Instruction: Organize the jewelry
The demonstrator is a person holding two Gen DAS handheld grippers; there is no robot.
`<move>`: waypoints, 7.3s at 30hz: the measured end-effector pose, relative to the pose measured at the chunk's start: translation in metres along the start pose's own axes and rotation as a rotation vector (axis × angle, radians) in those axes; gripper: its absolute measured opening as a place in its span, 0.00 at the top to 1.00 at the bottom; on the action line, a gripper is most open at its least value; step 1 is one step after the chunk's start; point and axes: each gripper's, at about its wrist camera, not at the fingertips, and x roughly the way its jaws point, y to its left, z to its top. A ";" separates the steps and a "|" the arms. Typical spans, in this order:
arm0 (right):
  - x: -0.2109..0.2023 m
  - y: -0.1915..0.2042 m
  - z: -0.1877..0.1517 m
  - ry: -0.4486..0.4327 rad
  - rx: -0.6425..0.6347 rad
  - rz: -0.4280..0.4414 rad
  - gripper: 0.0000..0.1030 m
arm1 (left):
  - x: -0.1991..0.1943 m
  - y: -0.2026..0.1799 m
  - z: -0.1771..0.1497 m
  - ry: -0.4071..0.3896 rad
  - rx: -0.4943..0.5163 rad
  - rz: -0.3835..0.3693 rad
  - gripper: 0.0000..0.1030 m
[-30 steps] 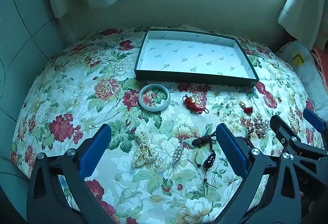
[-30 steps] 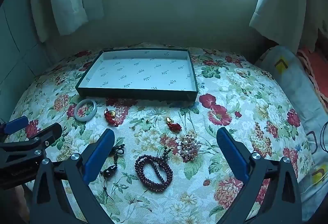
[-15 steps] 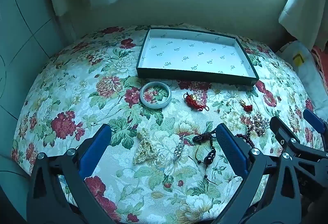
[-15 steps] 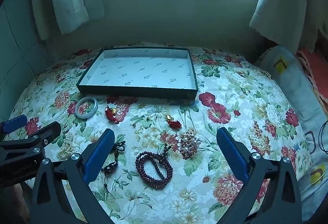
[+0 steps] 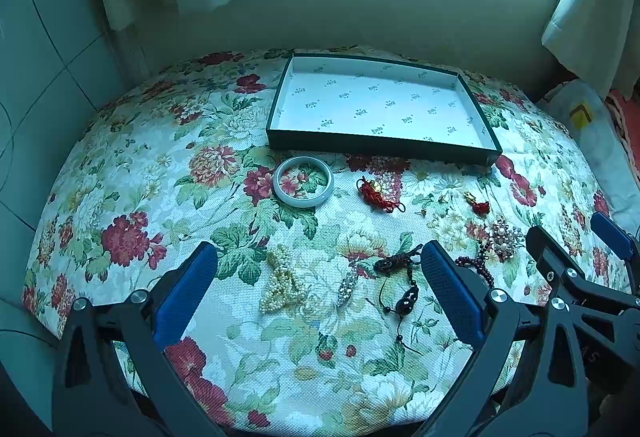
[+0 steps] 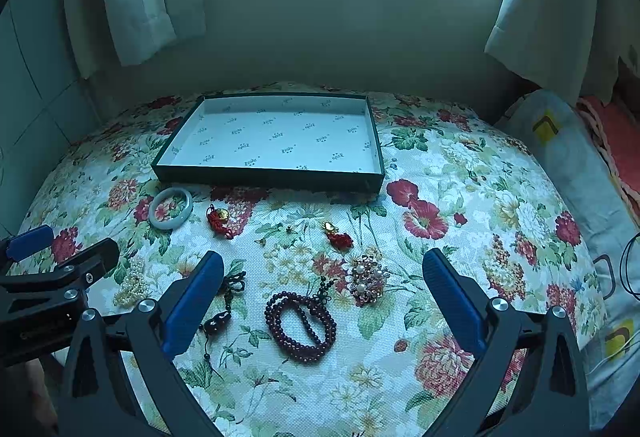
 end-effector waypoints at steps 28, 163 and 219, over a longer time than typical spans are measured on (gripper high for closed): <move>-0.001 -0.003 -0.004 0.002 0.001 -0.001 0.04 | -0.004 0.000 -0.007 0.002 -0.001 -0.001 0.02; 0.098 -0.003 -0.063 0.183 0.004 0.143 0.84 | 0.096 0.042 -0.041 0.209 0.023 -0.121 0.84; 0.133 -0.031 0.092 -0.041 0.059 0.147 0.88 | 0.116 -0.008 0.117 -0.027 0.072 -0.210 0.85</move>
